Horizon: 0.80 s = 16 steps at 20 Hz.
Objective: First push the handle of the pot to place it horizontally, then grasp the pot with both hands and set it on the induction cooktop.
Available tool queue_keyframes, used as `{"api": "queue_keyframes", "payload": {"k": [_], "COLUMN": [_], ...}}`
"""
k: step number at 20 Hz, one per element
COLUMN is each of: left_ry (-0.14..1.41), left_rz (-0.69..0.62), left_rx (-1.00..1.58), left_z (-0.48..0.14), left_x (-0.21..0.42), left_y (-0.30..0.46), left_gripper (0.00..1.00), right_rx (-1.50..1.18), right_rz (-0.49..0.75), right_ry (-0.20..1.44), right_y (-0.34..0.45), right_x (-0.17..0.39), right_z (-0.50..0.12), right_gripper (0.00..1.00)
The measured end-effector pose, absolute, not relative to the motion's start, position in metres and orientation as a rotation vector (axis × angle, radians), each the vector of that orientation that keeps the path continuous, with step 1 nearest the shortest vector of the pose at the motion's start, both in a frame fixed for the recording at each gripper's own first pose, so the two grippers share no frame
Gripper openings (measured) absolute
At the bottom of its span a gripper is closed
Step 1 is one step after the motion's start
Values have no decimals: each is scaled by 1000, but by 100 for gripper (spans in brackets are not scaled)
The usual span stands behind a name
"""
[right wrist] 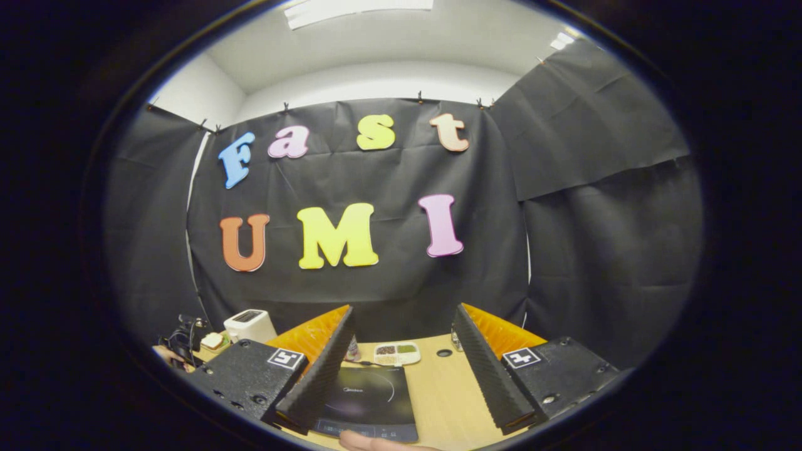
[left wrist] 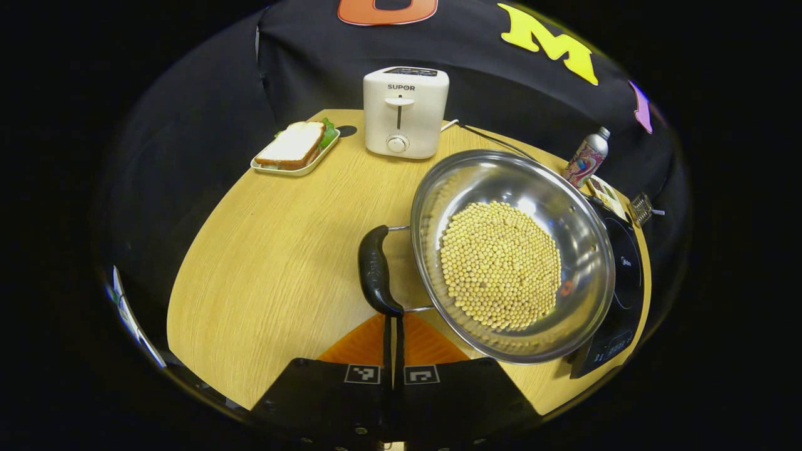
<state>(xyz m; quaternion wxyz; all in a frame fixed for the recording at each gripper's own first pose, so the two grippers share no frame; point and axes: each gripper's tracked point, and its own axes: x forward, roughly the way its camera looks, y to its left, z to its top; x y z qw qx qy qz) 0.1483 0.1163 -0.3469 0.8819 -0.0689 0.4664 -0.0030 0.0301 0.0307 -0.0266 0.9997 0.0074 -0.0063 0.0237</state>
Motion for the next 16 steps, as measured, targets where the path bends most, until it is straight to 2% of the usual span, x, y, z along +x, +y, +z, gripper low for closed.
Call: {"api": "queue_keyframes", "payload": {"k": [1, 2, 3, 6, 7, 8, 14, 16], "left_ry": [976, 982, 985, 995, 995, 996, 988, 979], "left_rz": [0, 2, 4, 4, 4, 5, 13, 33], "left_rx": [-136, -130, -124, -124, -127, -131, -111, -93], "left_z": [-347, -347, -347, -347, -346, -347, -345, -343], "left_x": [152, 156, 160, 174, 180, 184, 196, 194], "left_y": [118, 121, 122, 127, 129, 130, 134, 140], "left_gripper": [0, 11, 0, 0, 10, 0, 0, 0], "right_rx": [9, 5, 0, -12, -13, -14, -74, -87], "right_rz": [48, 47, 49, 61, 63, 64, 70, 84], "right_ry": [-12, -10, -7, -1, 1, 3, 35, 45], "right_y": [32, 35, 37, 46, 48, 50, 67, 76], "right_x": [31, 34, 35, 40, 42, 44, 54, 55], "right_z": [-27, -28, -29, -32, -33, -35, -54, -60], "right_gripper": [97, 97, 98, 98, 98, 98, 100, 98]}}
